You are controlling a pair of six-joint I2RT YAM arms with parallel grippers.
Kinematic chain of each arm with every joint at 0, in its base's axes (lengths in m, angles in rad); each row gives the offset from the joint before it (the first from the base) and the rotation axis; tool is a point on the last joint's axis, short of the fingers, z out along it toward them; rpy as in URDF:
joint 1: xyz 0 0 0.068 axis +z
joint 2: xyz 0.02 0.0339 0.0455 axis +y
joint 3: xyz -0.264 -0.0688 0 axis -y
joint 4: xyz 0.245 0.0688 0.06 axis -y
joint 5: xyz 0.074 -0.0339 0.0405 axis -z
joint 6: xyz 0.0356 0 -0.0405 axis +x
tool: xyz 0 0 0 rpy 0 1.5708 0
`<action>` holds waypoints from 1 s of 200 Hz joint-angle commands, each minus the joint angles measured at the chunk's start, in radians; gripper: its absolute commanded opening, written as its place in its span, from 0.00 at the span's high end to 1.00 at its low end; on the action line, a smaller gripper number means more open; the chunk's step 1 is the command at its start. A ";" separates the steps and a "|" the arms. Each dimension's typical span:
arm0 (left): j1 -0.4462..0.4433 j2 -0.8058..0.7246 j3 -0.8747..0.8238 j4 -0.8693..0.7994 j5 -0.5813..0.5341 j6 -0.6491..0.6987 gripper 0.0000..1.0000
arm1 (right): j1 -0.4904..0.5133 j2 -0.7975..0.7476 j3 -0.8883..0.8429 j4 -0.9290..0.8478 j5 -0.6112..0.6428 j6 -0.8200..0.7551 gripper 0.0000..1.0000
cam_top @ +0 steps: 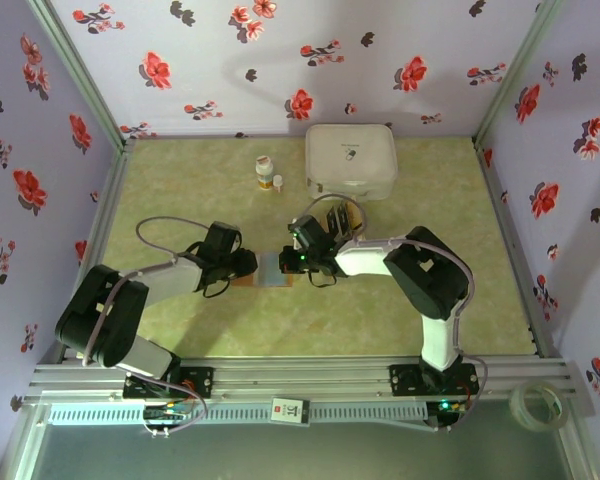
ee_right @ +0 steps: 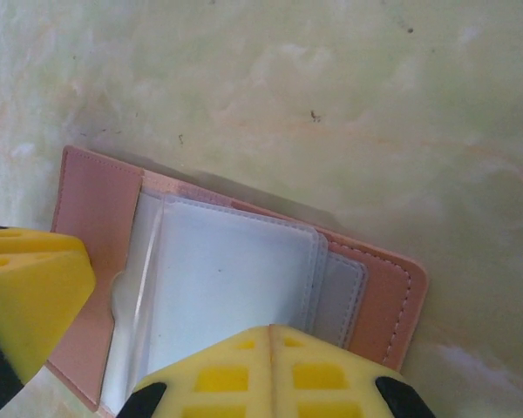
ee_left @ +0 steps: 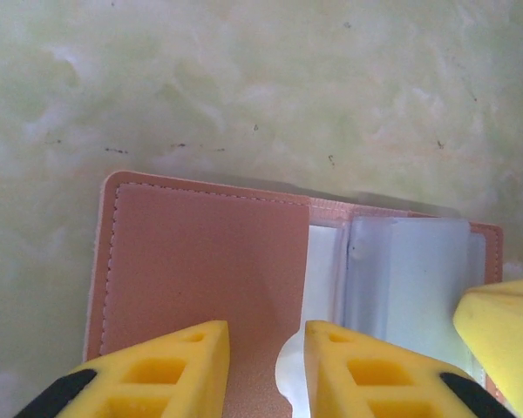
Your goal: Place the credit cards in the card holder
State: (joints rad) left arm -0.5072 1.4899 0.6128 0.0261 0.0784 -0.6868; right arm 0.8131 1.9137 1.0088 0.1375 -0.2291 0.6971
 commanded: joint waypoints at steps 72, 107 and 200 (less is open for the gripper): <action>-0.009 -0.121 0.023 -0.083 -0.057 0.048 0.64 | -0.002 -0.090 0.052 -0.184 0.012 -0.025 0.89; -0.010 -0.167 0.025 -0.116 -0.057 0.043 0.61 | -0.008 -0.072 0.114 -0.246 0.017 -0.056 0.85; -0.042 -0.137 0.017 -0.105 -0.057 0.069 0.61 | -0.022 0.011 0.174 -0.282 0.014 -0.077 0.90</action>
State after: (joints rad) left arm -0.5343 1.3380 0.6144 -0.0731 0.0364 -0.6464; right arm 0.7986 1.8927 1.1576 -0.1081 -0.2283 0.6422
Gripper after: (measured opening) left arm 0.382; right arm 0.105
